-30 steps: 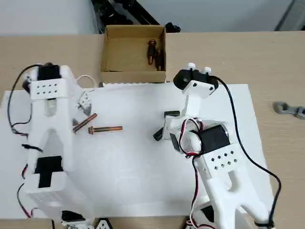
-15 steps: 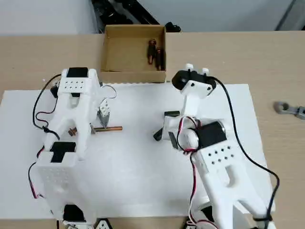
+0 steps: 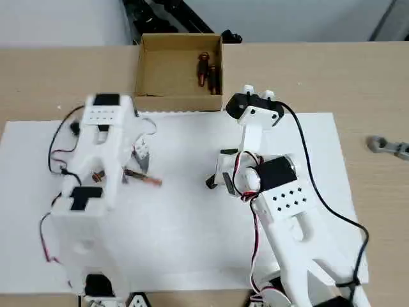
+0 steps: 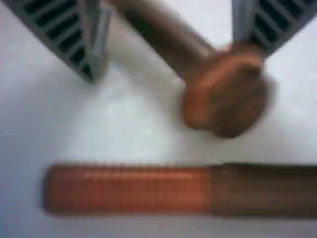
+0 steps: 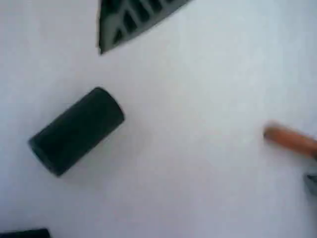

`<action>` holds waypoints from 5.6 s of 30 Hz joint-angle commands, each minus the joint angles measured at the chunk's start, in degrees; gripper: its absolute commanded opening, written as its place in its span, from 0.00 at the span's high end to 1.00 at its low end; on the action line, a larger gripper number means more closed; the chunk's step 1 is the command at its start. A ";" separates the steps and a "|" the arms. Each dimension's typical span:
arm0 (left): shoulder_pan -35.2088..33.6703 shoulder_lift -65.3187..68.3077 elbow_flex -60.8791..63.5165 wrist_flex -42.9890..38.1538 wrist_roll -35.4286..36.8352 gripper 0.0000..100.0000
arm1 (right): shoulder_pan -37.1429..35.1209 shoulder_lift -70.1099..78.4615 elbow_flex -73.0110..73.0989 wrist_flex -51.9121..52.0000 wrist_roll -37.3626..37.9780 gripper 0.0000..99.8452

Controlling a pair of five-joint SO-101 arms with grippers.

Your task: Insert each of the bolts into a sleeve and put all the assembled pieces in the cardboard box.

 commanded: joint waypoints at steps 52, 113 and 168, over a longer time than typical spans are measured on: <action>9.23 -37.01 -7.34 -0.26 -33.67 1.00 | -3.47 0.13 -1.93 -4.09 -17.76 0.84; 0.53 -68.40 7.60 -0.97 -42.46 0.99 | -4.26 53.41 -33.23 4.62 -33.32 0.84; 0.62 -68.31 -20.62 -2.02 -42.64 0.99 | -5.23 4.70 -49.85 14.64 16.97 0.99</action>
